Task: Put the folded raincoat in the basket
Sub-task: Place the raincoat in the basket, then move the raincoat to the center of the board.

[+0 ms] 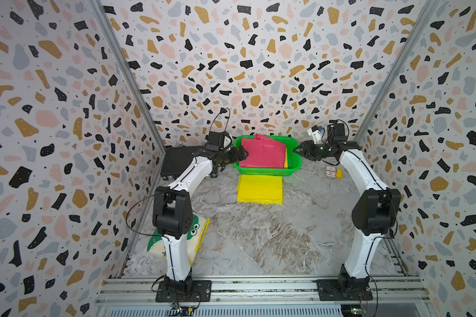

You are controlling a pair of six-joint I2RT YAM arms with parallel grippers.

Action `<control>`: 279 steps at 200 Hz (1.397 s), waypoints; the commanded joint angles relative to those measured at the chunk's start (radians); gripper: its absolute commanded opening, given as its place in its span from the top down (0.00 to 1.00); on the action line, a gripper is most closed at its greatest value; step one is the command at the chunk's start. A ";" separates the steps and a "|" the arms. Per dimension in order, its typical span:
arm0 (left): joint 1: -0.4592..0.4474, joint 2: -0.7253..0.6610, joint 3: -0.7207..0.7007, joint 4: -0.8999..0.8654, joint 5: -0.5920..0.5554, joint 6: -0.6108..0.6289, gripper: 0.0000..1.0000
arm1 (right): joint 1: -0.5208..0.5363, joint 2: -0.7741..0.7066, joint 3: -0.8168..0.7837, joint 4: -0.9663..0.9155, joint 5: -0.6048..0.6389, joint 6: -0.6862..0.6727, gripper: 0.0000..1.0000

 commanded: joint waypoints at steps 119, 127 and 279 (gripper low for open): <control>-0.024 -0.805 -0.830 -0.081 -0.351 -0.089 0.00 | 0.162 -0.547 -0.903 0.222 0.058 0.056 0.47; -0.024 -0.837 -0.865 -0.086 -0.350 -0.109 0.00 | 0.171 -0.565 -0.941 0.242 0.049 0.076 0.48; -0.024 -1.039 -1.041 -0.281 -0.448 -0.233 0.00 | 0.269 -0.723 -1.187 0.271 0.151 0.143 0.42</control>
